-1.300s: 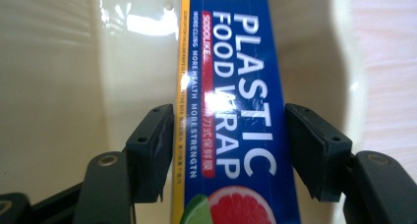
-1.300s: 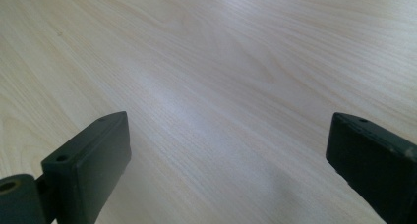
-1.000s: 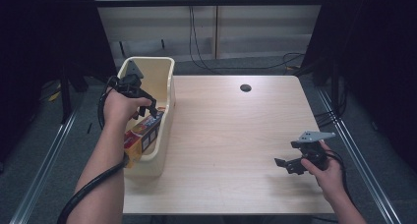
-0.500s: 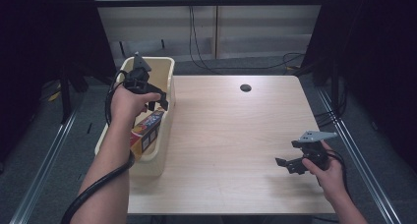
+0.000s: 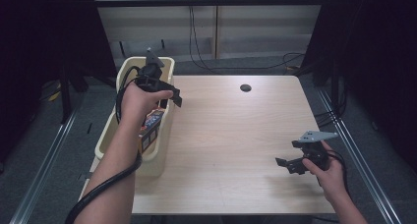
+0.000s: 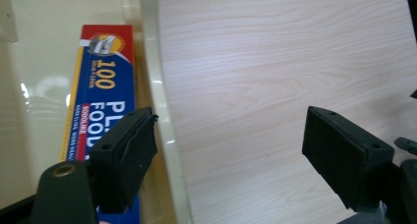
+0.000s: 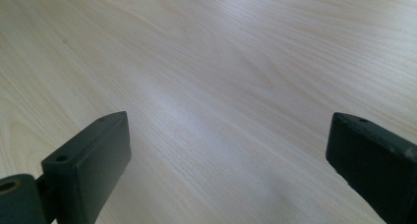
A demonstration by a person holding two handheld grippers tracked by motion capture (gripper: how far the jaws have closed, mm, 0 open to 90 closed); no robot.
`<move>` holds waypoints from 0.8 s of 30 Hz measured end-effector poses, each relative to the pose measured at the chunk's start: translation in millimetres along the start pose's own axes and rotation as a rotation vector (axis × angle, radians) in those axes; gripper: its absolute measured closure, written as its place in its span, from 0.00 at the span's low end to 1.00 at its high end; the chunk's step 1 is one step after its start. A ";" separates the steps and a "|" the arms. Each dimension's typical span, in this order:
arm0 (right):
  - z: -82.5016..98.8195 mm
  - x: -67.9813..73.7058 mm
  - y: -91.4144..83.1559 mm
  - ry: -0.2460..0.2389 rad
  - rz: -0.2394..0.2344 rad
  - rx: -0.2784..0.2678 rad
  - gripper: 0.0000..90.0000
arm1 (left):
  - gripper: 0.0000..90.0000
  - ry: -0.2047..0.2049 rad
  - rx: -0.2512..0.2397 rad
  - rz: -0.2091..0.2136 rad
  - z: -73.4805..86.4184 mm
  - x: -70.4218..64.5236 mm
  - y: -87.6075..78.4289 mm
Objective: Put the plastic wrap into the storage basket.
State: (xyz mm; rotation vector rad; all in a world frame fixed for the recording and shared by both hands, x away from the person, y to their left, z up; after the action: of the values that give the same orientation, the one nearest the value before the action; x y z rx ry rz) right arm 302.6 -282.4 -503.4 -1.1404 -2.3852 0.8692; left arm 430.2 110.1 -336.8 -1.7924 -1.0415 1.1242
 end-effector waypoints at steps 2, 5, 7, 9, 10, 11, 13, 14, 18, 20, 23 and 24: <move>0.2 0.3 -0.2 0.003 0.000 0.002 0.03 | 0.22 0.016 0.000 0.006 0.1 -3.7 0.4; -0.2 0.6 0.2 -0.002 -0.001 -0.004 0.03 | 0.21 0.032 -0.008 0.026 0.0 -11.2 2.6; -0.4 0.9 0.2 -0.003 -0.002 -0.004 0.03 | 0.20 0.041 -0.011 0.025 -0.2 -12.9 3.5; -0.3 1.3 0.1 0.000 -0.001 -0.002 0.03 | 0.20 0.057 -0.018 0.037 0.1 -18.2 6.3; -0.2 1.1 0.4 -0.004 0.000 -0.003 0.03 | 0.20 0.057 -0.018 0.037 0.1 -18.2 6.3; -0.2 1.1 0.4 -0.004 0.000 -0.003 0.03 | 0.20 0.059 -0.020 0.039 0.3 -19.8 7.0; -0.2 1.1 0.4 -0.003 0.002 -0.002 0.03 | 0.20 0.070 -0.023 0.051 0.8 -24.1 9.6; -0.3 1.2 0.4 -0.003 0.002 -0.004 0.03 | 0.20 0.073 -0.024 0.059 1.2 -26.4 11.0; -0.3 1.3 0.3 -0.005 0.002 -0.004 0.03 | 0.20 0.096 -0.023 0.071 2.9 -35.0 18.0; -0.4 1.9 0.1 0.000 -0.002 -0.004 0.03 | 0.20 0.111 -0.015 0.076 4.0 -38.5 22.1; -0.2 2.1 0.0 0.001 -0.003 -0.002 0.03 | 0.20 0.132 -0.016 0.086 5.2 -44.8 28.2; -0.3 1.6 0.3 -0.002 0.001 -0.003 0.03 | 0.19 0.139 -0.012 0.090 6.1 -49.0 32.5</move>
State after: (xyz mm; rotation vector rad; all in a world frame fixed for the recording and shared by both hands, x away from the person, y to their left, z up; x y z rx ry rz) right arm 302.0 -281.0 -503.3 -1.1430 -2.3889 0.8679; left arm 418.6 54.4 -352.8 -1.9141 -0.8958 1.0316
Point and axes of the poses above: each handheld gripper's, and its own axes: y roughly forward along the jaws, z roughly out of its underside, x roughly to its left, the point moved 6 cm from there along y, roughly forward along the jaws, and after that the axes turned 2 degrees about -y, right-handed, at the moved point
